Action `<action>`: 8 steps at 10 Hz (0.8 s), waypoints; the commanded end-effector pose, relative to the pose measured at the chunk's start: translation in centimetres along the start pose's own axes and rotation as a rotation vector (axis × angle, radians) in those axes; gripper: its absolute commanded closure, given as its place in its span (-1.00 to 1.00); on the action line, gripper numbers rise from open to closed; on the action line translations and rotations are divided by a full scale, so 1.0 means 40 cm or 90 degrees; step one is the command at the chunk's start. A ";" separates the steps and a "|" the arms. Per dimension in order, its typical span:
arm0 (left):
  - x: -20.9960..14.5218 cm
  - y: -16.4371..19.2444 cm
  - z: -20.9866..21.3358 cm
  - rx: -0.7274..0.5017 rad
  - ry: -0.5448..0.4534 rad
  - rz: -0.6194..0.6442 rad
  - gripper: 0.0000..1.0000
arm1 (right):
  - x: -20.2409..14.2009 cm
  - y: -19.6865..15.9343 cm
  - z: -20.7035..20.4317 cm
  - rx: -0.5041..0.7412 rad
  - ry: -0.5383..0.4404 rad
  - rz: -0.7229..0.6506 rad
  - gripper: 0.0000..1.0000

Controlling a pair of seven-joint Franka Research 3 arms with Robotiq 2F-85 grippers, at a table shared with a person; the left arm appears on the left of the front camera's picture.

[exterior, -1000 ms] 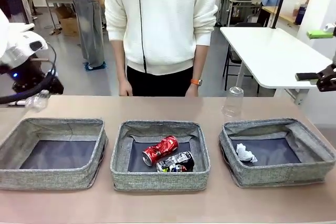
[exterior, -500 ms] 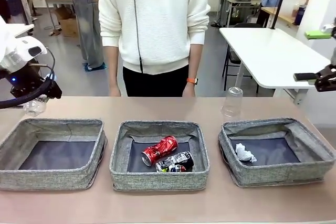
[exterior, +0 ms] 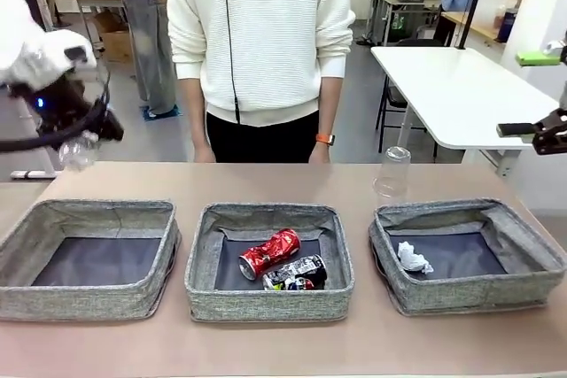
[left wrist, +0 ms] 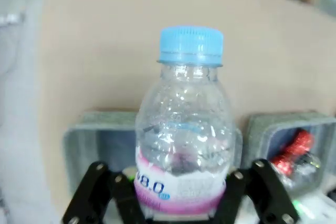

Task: Sort the waste into the appropriate baskets.
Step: Pick up the waste item pointed out by the person.

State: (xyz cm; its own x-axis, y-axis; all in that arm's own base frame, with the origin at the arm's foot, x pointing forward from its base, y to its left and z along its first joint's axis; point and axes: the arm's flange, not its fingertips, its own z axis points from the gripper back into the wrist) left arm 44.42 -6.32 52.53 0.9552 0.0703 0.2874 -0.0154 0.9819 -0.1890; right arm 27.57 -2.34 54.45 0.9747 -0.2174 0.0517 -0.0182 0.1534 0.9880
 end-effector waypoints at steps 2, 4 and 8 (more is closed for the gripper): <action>-0.005 -0.277 0.282 -0.063 -0.021 -0.014 1.00 | -0.001 0.010 0.001 0.012 0.000 -0.004 -1.00; -0.059 -0.496 0.366 -0.070 -0.005 0.014 1.00 | -0.001 0.010 0.001 0.012 0.000 -0.004 -1.00; -0.072 -0.814 0.430 0.019 0.026 0.070 1.00 | -0.001 0.010 0.001 0.012 0.000 -0.004 -1.00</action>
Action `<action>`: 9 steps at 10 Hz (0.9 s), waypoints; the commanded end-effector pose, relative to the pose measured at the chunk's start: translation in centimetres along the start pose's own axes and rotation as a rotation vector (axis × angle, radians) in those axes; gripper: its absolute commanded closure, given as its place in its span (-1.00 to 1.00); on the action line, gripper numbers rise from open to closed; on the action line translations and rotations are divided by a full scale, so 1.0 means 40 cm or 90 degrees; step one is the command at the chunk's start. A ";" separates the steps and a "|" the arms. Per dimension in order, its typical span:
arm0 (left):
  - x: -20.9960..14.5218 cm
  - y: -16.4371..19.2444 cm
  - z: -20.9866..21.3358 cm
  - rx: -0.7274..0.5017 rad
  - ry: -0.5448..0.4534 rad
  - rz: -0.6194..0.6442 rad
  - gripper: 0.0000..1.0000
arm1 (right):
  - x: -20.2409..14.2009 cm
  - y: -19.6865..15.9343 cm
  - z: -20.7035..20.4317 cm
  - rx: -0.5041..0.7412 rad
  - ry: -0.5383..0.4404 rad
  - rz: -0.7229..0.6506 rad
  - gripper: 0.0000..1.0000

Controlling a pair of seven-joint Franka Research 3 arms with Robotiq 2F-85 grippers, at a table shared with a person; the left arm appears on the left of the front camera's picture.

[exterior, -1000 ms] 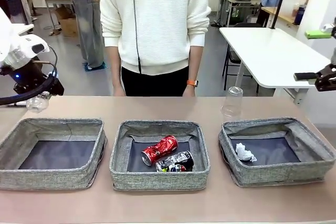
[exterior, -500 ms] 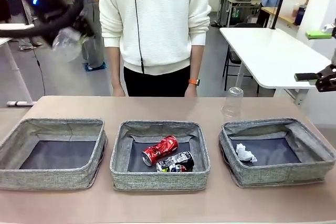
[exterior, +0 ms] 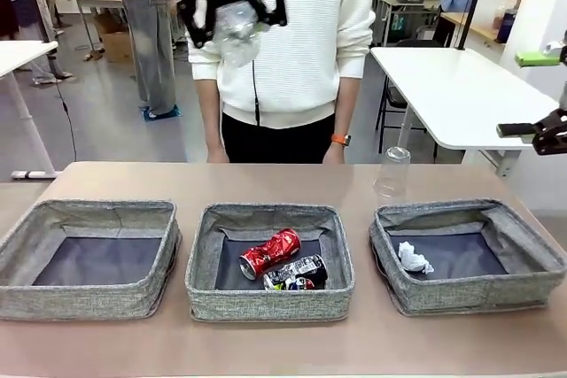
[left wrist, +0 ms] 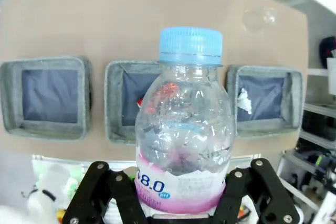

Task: Sort the waste into the appropriate baskets.
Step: Pick up the waste item pointed out by the person.

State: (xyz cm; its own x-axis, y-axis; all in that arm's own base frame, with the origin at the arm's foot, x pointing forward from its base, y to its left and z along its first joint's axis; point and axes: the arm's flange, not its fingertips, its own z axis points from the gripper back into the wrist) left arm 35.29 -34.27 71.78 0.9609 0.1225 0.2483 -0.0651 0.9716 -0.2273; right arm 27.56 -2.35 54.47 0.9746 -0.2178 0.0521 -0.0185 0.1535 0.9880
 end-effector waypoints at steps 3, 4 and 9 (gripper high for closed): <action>0.050 -0.117 0.008 0.047 0.067 0.011 1.00 | -0.001 0.009 0.000 0.012 0.000 -0.004 -1.00; 0.030 -0.062 0.002 0.024 0.023 0.021 1.00 | -0.001 0.009 0.000 0.012 0.000 -0.004 -1.00; 0.030 -0.062 0.002 0.024 0.023 0.021 1.00 | -0.001 0.009 0.000 0.012 0.000 -0.004 -1.00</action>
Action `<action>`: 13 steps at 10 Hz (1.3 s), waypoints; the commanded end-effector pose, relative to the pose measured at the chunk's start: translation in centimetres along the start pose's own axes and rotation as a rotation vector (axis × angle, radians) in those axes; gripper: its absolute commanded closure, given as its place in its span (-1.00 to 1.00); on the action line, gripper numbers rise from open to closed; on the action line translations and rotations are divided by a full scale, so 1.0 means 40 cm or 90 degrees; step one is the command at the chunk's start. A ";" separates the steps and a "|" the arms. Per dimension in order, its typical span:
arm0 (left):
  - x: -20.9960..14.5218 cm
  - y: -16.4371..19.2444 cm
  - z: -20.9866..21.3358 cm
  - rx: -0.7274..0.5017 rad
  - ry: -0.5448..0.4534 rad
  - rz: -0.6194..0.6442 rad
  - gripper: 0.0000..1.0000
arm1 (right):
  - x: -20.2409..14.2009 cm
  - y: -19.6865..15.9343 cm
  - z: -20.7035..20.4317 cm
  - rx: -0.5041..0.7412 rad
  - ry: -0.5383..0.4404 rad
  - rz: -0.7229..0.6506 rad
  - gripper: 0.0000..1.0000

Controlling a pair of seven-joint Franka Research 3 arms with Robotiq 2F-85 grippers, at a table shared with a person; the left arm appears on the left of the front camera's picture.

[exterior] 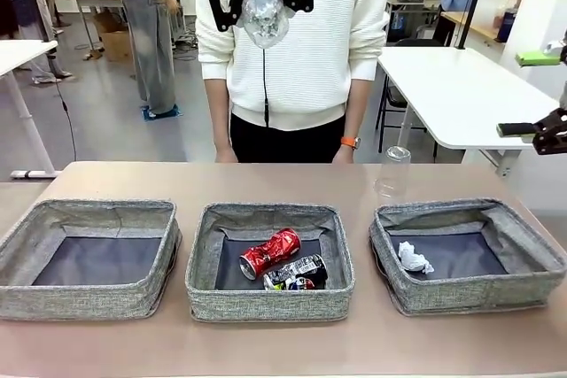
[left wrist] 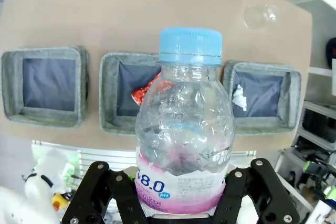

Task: Sort the waste into the appropriate baskets.
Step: Pick up the waste item pointed out by the person, then place the picked waste into the Fabric basket indicated by the person.

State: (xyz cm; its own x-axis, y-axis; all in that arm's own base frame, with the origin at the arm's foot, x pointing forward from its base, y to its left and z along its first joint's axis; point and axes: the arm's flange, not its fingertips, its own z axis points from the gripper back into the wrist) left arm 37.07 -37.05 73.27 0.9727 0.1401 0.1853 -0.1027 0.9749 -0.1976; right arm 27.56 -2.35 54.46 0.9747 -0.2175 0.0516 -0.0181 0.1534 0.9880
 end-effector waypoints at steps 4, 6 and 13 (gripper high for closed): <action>-0.012 0.017 -0.008 0.000 -0.015 0.003 1.00 | -0.001 0.010 0.000 0.012 0.000 -0.004 -1.00; -0.012 0.017 -0.008 0.000 -0.015 0.003 1.00 | -0.001 0.010 0.000 0.012 0.000 -0.004 -1.00; -0.012 0.017 -0.008 0.000 -0.015 0.003 1.00 | -0.001 0.010 0.000 0.012 0.000 -0.004 -1.00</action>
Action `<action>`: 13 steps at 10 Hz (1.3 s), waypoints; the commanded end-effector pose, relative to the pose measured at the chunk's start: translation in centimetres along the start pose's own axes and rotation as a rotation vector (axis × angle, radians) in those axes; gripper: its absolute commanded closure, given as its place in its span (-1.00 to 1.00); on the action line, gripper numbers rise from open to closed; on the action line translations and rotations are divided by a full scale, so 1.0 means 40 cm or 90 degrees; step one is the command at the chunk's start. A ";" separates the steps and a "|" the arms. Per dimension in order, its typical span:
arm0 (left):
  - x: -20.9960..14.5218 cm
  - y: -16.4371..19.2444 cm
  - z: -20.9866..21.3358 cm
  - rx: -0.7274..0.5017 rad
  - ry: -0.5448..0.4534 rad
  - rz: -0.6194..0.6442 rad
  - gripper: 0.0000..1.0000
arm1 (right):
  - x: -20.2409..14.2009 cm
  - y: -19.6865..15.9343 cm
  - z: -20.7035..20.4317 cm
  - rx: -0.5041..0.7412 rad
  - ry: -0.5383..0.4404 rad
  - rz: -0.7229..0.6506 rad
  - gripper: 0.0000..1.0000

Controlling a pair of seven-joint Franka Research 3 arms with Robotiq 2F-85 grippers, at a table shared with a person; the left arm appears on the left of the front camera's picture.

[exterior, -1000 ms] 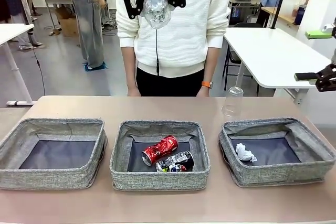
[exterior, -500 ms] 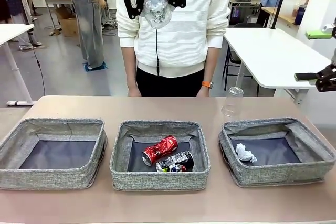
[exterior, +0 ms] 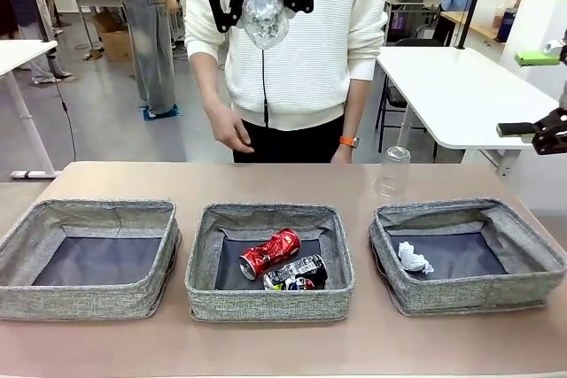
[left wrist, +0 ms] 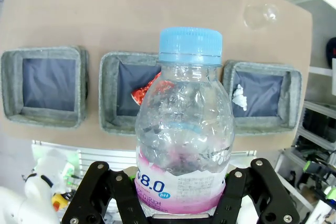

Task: Sort the waste into the appropriate baskets.
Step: Place the picked waste into the Fabric basket indicated by the person.

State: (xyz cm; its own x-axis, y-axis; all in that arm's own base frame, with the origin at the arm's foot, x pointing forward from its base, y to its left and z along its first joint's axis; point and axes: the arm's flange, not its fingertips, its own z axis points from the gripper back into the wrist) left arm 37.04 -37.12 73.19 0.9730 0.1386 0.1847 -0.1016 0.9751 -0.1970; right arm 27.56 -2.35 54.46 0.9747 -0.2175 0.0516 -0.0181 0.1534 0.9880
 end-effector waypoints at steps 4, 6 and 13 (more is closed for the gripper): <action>-0.011 0.018 -0.006 -0.001 -0.016 0.003 1.00 | -0.001 0.010 0.000 0.012 0.000 -0.004 -1.00; -0.011 0.018 -0.006 -0.001 -0.016 0.003 1.00 | -0.001 0.010 0.000 0.012 0.000 -0.004 -1.00; -0.038 0.243 -0.121 0.026 0.018 -0.064 1.00 | -0.001 0.010 0.000 0.012 0.000 -0.004 -1.00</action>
State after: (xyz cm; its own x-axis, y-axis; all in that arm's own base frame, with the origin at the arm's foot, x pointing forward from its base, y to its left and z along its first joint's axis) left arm 37.57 -34.49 70.60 0.9823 0.0856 0.1665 -0.0603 0.9867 -0.1512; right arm 27.56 -2.36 54.45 0.9747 -0.2176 0.0514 -0.0179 0.1531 0.9880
